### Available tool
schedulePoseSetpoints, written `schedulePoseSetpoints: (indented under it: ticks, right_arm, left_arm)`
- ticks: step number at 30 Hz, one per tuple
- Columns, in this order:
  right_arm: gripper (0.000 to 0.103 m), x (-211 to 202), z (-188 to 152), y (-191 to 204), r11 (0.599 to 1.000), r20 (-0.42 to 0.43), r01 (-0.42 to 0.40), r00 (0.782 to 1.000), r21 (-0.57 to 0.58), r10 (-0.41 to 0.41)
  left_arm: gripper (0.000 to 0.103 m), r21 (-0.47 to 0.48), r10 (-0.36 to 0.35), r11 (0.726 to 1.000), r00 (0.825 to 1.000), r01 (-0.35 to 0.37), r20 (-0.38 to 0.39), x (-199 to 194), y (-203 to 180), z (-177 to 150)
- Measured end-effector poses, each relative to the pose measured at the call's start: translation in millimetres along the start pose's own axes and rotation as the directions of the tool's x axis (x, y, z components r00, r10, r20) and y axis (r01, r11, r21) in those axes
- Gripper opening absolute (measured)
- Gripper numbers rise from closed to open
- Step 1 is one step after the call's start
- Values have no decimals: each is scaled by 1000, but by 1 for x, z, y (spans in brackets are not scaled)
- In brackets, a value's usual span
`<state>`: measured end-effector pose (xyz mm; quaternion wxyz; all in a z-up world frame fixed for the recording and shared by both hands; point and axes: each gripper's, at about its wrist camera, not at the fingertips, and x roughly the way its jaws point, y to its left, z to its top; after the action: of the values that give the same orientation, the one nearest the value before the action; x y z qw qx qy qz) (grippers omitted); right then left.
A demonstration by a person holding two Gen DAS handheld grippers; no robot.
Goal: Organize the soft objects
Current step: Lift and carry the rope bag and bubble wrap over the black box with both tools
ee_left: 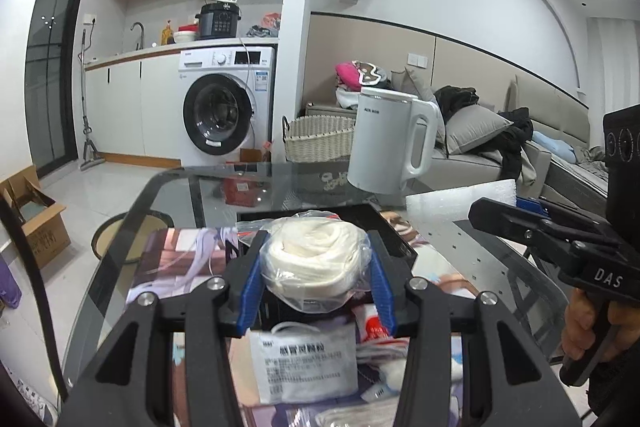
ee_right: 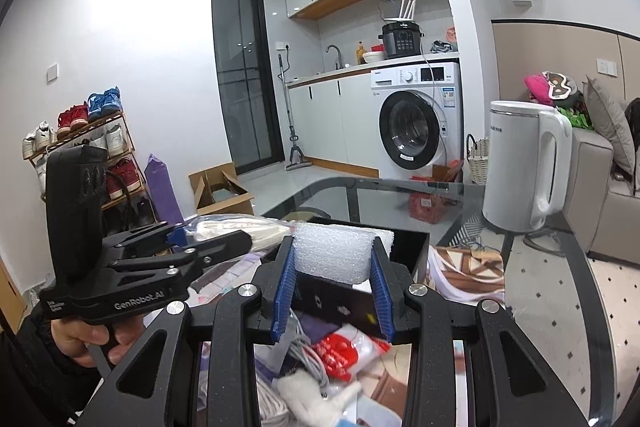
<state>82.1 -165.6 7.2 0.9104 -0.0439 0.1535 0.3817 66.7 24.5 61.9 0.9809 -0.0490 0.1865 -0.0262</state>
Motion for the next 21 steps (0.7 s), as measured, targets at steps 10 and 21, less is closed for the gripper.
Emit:
schedulePoseSetpoints:
  ticks: [10, 21]
  right_arm:
    - [35, 21, 18, -1, 1000, -3, -3, 1000, -24, 3]
    - [35, 63, 17, -14, 999, -65, -4, 998, -33, 2]
  left_arm:
    - [46, 15, 31, 999, 999, -31, 18, 27, 6, 8]
    - [47, 21, 52, 998, 999, -52, -8, 56, 13, 11]
